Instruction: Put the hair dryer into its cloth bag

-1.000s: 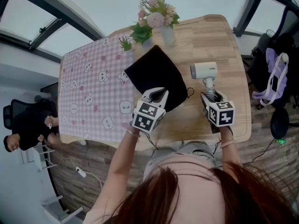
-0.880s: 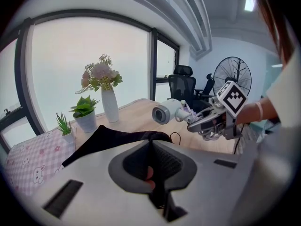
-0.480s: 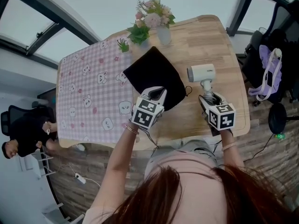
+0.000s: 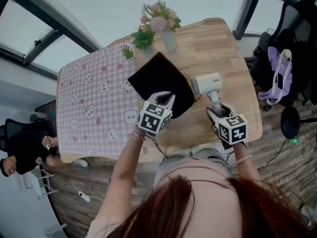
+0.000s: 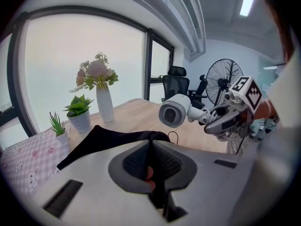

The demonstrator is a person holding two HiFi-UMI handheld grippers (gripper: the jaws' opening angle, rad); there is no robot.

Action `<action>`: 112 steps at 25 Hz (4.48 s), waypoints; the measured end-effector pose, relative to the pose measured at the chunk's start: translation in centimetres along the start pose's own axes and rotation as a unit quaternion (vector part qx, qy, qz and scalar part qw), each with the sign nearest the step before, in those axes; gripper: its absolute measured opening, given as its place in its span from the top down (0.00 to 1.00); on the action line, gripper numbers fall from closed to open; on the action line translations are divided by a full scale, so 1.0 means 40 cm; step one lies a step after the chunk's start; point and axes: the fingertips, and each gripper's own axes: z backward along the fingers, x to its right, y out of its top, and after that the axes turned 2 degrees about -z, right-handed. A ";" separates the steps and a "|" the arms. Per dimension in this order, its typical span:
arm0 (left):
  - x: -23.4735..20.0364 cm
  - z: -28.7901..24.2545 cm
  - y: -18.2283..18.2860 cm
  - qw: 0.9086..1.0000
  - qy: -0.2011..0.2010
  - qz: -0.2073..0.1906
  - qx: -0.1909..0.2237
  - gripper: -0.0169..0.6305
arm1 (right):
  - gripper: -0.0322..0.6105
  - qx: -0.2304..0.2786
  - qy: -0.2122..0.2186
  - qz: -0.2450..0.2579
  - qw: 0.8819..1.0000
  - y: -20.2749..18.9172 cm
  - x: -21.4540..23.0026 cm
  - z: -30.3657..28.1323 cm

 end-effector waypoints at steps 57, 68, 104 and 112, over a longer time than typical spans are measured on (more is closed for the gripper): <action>-0.008 -0.001 -0.001 1.000 -0.029 0.005 -0.004 0.94 | 0.63 -0.120 0.156 0.090 0.976 -0.182 -0.239 -0.014; -0.005 -0.002 -0.003 0.999 -0.040 -0.003 -0.009 0.94 | 0.63 -0.140 0.174 0.078 0.972 -0.177 -0.231 -0.058; -0.026 0.008 0.001 0.999 -0.030 0.011 -0.006 0.94 | 0.63 -0.160 0.172 0.075 0.969 -0.104 -0.217 -0.200; -0.025 0.014 0.004 1.000 -0.026 0.016 0.000 0.94 | 0.63 -0.156 0.167 0.063 0.971 -0.083 -0.220 -0.230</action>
